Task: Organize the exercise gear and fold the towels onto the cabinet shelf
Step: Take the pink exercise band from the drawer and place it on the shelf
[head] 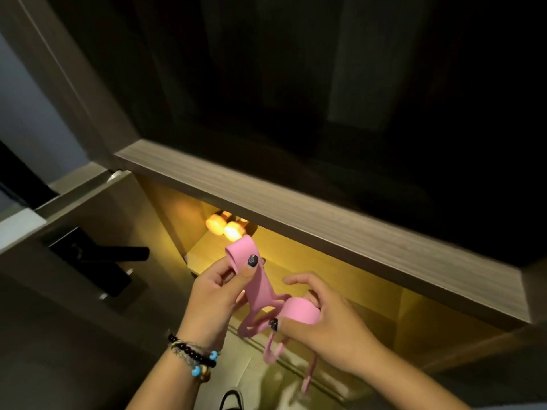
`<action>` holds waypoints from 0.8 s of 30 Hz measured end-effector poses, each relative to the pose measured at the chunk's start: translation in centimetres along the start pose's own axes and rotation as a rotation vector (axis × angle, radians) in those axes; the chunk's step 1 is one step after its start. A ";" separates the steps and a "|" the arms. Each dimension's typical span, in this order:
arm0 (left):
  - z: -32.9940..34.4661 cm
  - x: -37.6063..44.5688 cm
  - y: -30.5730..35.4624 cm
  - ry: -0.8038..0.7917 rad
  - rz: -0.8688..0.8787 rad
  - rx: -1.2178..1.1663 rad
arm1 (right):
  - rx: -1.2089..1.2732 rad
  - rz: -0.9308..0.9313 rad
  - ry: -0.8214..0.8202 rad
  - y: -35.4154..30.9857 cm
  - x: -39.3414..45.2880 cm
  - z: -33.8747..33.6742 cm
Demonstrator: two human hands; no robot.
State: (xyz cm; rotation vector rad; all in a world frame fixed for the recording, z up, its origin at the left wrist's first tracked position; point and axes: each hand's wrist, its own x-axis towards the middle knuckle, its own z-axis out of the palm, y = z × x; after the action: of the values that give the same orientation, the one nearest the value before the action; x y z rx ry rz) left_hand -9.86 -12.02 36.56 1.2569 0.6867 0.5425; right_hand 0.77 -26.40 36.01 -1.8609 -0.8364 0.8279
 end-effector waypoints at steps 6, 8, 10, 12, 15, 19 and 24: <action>-3.5 4.7 -3.7 -0.054 0.066 -0.033 | -0.112 -0.082 0.072 2.9 6.2 4.2; -4.7 5.8 -5.3 -0.064 0.104 -0.040 | -0.126 -0.114 0.106 3.9 7.5 5.8; -6.2 6.8 -7.0 -0.048 0.166 -0.007 | -0.136 -0.145 0.160 4.6 8.5 7.2; -8.0 7.6 -8.9 -0.062 0.234 0.002 | -0.077 -0.160 0.230 5.3 9.2 8.4; -10.8 8.8 -12.4 -0.163 0.269 -0.023 | 0.086 -0.209 0.354 6.1 9.8 10.0; -14.4 11.4 -18.2 -0.140 0.125 -0.080 | 0.199 -0.255 0.438 6.6 10.1 12.3; -18.1 11.5 -23.2 -0.154 -0.210 -0.396 | 0.307 -0.244 0.465 6.7 9.1 14.7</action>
State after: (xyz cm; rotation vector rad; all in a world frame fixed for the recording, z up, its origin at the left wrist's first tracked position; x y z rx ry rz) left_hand -15.07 2.81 9.21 0.8350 0.5416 0.3796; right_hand -4.79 -14.75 22.78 -1.5513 -0.5860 0.3254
